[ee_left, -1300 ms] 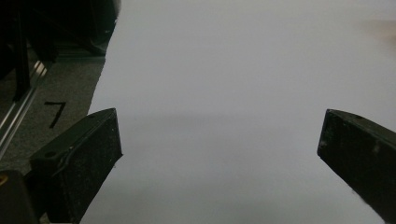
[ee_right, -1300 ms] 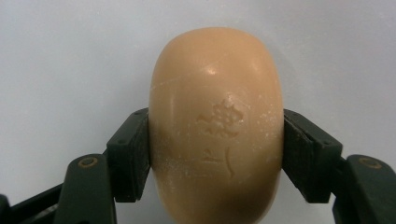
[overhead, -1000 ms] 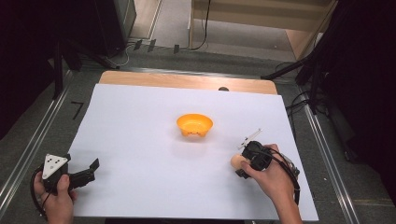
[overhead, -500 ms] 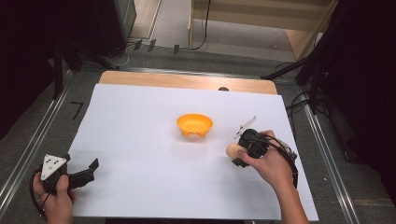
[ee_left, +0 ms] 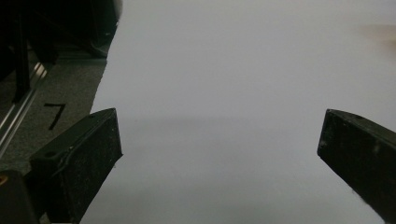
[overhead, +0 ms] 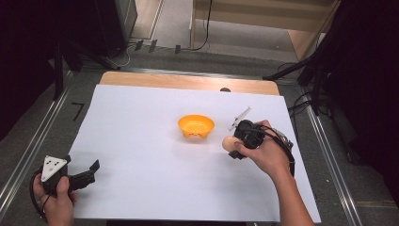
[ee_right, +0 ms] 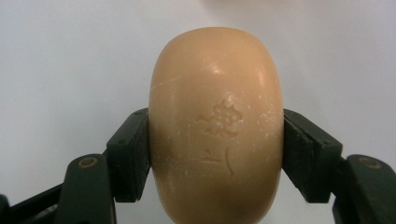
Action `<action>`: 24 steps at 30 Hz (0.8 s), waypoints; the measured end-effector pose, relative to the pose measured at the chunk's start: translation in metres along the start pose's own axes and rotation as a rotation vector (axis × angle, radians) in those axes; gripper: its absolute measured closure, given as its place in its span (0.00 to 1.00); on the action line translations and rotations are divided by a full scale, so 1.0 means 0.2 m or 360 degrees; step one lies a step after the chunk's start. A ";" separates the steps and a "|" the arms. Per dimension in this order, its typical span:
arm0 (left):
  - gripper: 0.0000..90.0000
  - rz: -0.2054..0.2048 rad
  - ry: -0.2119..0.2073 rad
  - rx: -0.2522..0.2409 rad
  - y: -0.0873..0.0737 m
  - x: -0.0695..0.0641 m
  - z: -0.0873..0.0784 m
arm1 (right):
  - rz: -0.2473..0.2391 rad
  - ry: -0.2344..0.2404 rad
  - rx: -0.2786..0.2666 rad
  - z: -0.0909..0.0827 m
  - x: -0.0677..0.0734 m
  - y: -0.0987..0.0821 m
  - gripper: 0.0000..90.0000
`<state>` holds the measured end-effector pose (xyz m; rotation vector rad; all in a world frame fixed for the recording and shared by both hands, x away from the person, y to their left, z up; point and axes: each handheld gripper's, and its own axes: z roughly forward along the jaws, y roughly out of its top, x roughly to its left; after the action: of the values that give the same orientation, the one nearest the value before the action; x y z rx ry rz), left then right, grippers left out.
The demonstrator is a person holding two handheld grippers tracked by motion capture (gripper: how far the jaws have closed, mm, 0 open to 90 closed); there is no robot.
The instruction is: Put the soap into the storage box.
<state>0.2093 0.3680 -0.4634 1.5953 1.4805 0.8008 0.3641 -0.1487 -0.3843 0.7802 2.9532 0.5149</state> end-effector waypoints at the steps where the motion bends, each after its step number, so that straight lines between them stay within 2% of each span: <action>1: 0.00 0.0000 0.0000 0.0000 0.00 0.00 0.00 | -0.0006 -0.0002 -0.0003 0.00 0.00 0.01 0.37; 9: 0.00 -0.0002 -0.0001 0.0000 0.00 0.00 0.00 | -0.0080 -0.0001 -0.0005 -0.01 -0.02 0.12 0.37; 24: 0.00 0.0000 -0.0001 -0.0001 0.00 0.00 0.00 | -0.0167 0.0007 -0.0016 -0.04 -0.05 0.28 0.37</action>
<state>0.2093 0.3681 -0.4634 1.5952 1.4796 0.8007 0.3973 -0.1103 -0.3590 0.6195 2.9731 0.5244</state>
